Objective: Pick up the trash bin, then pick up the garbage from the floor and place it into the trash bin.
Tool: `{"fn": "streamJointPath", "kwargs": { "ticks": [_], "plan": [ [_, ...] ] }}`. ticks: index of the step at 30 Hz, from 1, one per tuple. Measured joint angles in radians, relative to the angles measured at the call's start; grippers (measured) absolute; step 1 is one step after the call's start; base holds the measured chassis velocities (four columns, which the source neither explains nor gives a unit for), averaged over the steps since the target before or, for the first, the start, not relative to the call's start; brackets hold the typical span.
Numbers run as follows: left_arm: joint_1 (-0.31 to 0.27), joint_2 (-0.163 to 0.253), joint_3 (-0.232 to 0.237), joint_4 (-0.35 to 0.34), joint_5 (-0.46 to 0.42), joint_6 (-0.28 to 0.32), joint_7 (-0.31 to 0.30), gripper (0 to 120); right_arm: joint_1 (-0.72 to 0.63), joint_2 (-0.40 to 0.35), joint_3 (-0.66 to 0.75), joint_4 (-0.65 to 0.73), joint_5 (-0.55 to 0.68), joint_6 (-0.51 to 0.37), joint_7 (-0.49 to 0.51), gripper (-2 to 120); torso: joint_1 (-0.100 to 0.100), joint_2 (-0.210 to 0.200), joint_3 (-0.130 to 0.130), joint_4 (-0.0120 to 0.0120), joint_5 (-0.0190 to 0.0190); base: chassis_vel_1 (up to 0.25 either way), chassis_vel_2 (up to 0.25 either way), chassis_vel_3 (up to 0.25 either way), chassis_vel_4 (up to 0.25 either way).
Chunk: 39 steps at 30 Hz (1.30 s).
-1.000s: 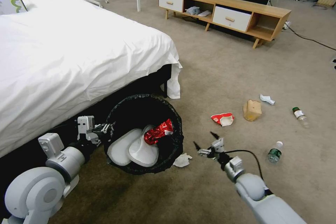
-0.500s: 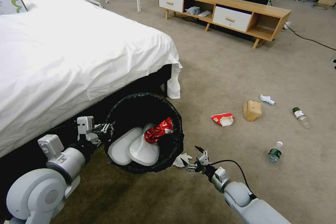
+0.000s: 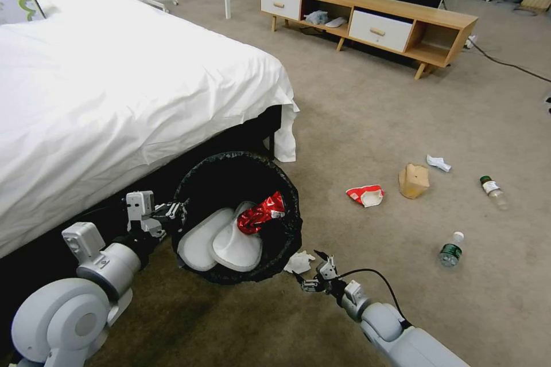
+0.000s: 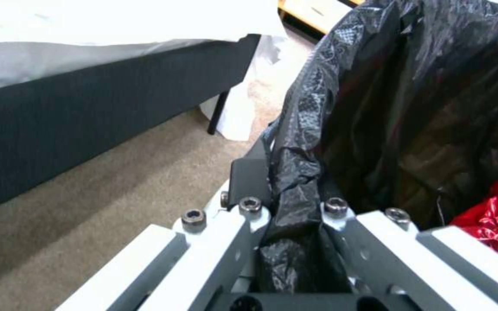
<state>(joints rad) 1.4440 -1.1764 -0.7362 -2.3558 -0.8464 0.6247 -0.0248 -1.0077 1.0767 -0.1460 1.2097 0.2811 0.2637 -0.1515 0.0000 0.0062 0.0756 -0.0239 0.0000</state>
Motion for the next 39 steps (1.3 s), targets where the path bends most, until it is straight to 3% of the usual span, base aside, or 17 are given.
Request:
{"fn": "streamJointPath", "kwargs": {
  "ticks": [21,39],
  "plan": [
    [0.015,-0.017,0.004,0.000,0.039,-0.017,0.021,3,0.059,0.014,-0.046,-0.029,0.097,-0.130,-0.025,100,0.000,0.000,0.000,0.0000,0.0000,0.000,0.000,0.000,0.000],
    [0.036,-0.024,0.002,-0.004,0.053,-0.035,0.035,3,0.132,0.121,-0.072,-0.170,0.091,-0.119,-0.036,100,0.000,0.000,0.000,0.0000,-0.0001,0.000,0.000,0.000,0.000]
  ]
}}
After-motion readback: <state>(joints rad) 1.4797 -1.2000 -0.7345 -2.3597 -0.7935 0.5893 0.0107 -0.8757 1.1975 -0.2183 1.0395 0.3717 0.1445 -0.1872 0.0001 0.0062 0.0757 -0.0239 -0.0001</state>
